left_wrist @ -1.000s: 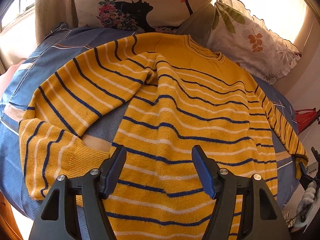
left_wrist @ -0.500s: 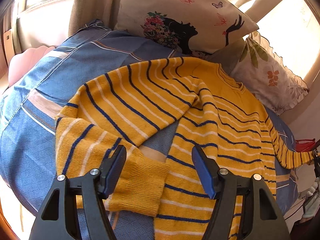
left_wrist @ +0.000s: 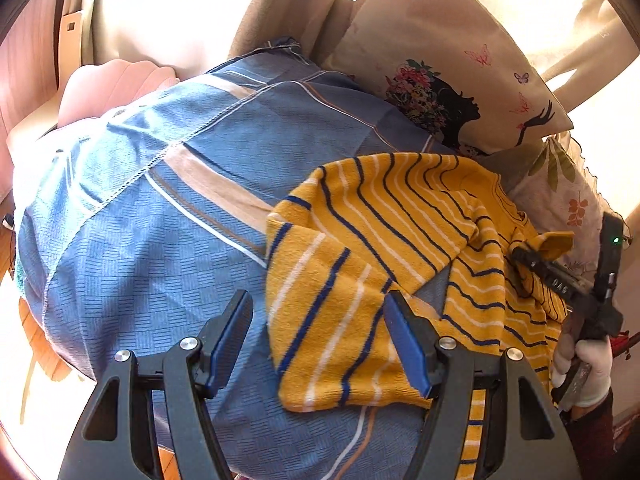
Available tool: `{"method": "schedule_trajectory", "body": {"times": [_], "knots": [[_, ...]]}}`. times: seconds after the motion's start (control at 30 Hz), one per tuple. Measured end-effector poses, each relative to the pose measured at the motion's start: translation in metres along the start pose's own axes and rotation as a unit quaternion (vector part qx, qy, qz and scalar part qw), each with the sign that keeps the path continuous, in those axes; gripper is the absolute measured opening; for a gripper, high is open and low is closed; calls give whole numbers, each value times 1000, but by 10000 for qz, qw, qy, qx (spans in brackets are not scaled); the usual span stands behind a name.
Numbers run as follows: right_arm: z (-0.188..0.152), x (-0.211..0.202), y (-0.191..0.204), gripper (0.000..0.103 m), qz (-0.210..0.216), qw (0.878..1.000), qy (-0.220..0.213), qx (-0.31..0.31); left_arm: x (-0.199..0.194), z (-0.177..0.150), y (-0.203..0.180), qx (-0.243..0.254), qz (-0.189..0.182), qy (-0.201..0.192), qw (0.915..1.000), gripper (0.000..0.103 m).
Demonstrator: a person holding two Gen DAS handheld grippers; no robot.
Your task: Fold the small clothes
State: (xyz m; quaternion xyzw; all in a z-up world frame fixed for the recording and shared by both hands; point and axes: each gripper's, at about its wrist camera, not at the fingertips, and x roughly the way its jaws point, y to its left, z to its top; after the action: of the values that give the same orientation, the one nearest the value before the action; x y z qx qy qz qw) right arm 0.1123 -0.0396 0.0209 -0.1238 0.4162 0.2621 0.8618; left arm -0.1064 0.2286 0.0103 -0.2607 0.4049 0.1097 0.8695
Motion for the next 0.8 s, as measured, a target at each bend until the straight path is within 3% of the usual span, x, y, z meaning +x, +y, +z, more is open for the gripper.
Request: {"method": "schedule_trajectory", "body": {"times": [0.1,0.17,0.23,0.47,0.63,0.8], "knots": [[-12,8,13,22,-42,9996,82,-277,-3,2,21,-134,75,-70,9999,67],[-15,-2,15,34,67,9994,26,-326,-2,4,33,-199,96,-81,9997,67],[-14,-15,13,40,151,9995,-58,-272,3,5,39,-262,73,-54,9996,67],[2,-28,3,41,5,9996,-176,227,12,5,42,-276,-39,17,9996,68],[5,-20,30,41,404,9985,-89,369,15,5,36,-211,-49,45,9998,72],[-17,-42,40,50,724,9959,-211,502,24,7,18,95,41,80,9999,72]]}}
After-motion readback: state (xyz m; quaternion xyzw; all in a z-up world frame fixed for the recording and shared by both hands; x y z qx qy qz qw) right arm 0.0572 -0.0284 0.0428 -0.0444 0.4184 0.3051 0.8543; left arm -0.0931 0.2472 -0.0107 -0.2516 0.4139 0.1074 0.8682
